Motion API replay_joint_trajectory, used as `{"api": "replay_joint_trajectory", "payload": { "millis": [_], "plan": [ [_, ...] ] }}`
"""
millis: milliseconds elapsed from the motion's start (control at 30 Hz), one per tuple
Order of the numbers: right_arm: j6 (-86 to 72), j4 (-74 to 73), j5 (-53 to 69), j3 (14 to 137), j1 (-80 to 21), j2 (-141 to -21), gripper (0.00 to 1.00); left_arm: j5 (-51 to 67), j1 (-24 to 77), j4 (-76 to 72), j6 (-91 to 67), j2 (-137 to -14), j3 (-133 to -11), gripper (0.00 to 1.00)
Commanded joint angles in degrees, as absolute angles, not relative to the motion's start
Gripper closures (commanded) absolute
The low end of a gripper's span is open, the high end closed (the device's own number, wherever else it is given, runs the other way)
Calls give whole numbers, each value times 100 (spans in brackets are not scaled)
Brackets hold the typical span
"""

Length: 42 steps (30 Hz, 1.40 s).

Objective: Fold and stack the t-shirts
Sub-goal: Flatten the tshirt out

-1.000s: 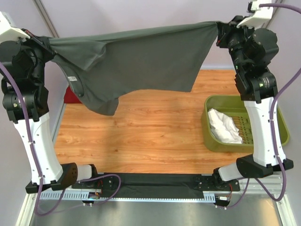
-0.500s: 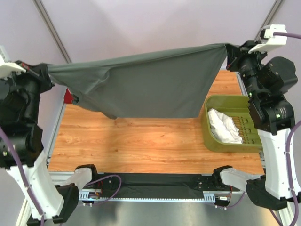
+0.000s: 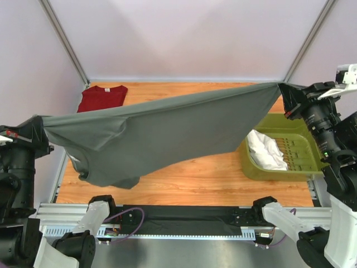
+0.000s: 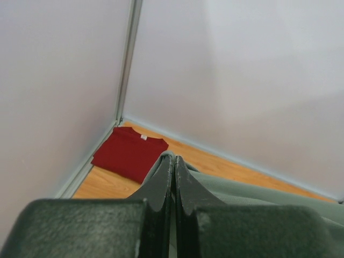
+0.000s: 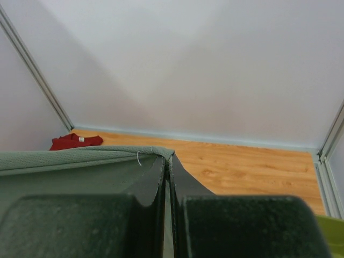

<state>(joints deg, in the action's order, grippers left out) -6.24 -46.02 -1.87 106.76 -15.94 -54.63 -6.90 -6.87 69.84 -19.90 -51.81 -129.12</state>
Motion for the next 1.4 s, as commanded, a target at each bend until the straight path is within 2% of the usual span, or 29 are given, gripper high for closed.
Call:
{"api": "replay_joint_trajectory", "payload": {
  "millis": [0,67,167,300,400,567,667,800,1033,1200,1367],
  "plan": [
    [-825,-5220,-815,10644,-1556,-5651,100,-1230,-747,7409,-1688,-5650,-12834,100],
    [-984,-5457,-844,10477,-1556,-5939,100,-1169,-756,7383,-1705,-5966,-12579,100],
    [-1238,-5415,-695,9864,-1556,-6213,100,-871,-756,6719,-1932,-6073,-11500,100],
    [-1275,-4336,-974,8493,-1564,-6363,100,-800,-765,5557,-2179,-6178,-9647,100],
    [-1186,-3562,-1116,8060,-1556,-7029,100,-695,-756,5081,-2381,-6810,-9221,100],
    [-1423,-2832,-1204,8147,-1556,-8655,100,-466,-756,3765,-2636,-7863,-8631,100],
    [-1529,-2452,-1335,8480,-1547,-9622,100,-335,-747,3411,-2672,-8699,-8893,100],
    [-1416,-2496,-1520,9734,-1529,-10982,100,-80,-747,3209,-2681,-9763,-9552,100],
    [-1142,-2759,-1538,11606,-1380,-12399,100,-97,-747,3024,-2786,-11011,-10511,100],
    [-1371,-2944,-1082,12392,-1134,-12700,100,-132,-730,2989,-2865,-11066,-10898,100],
    [-1090,-2523,-747,12165,-1107,-12051,100,-44,-729,2655,-2663,-10364,-10794,100]
  ]
}}
